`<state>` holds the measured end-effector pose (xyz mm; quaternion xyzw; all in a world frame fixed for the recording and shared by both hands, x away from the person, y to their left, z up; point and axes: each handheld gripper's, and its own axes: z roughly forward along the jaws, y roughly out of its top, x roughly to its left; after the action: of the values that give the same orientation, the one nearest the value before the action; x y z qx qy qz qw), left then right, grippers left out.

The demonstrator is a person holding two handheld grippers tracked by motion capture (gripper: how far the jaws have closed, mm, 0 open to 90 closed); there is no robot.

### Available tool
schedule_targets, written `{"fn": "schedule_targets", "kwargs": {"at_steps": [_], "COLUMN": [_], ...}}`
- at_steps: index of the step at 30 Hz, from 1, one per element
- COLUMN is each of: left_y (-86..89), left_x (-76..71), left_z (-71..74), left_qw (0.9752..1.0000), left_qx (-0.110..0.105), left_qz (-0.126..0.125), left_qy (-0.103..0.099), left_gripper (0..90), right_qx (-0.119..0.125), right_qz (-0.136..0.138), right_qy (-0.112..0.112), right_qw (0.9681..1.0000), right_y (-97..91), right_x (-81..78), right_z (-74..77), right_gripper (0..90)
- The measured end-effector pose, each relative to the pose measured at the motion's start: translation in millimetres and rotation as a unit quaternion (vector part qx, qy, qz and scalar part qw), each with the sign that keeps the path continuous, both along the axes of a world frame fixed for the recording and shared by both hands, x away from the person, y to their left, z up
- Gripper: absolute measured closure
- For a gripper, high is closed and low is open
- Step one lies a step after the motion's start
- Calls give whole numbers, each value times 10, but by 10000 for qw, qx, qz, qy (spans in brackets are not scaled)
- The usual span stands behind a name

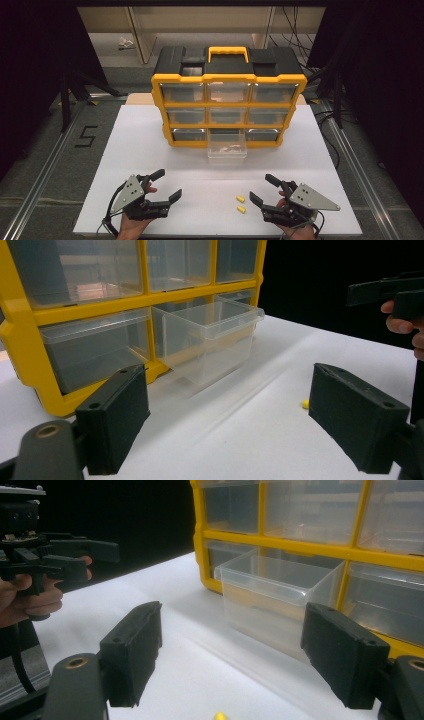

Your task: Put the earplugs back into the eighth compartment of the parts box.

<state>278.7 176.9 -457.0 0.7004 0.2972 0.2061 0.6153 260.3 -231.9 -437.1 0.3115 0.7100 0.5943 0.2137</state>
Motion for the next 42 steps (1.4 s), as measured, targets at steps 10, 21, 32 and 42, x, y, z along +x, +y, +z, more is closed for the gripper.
{"fn": "schedule_targets", "kwargs": {"at_steps": [10, 21, 32, 42], "left_y": [1, 4, 6, 0], "left_x": [-8, -12, -10, -12], "left_z": [3, 3, 0, -5], "left_qw": [10000, 10000, 10000, 10000], "left_qx": [-18, -36, -57, -42], "left_qz": [9, 36, 41, 29], "left_qy": [-29, -47, -46, -54], "left_gripper": [159, 160, 160, 160], "right_qx": [-12, -414, -1787, -2558], "right_qz": [13, 156, 588, 793], "right_qy": [3, 172, 976, 1842], "right_qw": [10000, 9989, 9773, 9457], "right_y": [9, 41, 198, 377], "right_x": [4, 66, 277, 523], "right_z": [5, 89, 148, 15], "right_gripper": [259, 298, 346, 427]}}
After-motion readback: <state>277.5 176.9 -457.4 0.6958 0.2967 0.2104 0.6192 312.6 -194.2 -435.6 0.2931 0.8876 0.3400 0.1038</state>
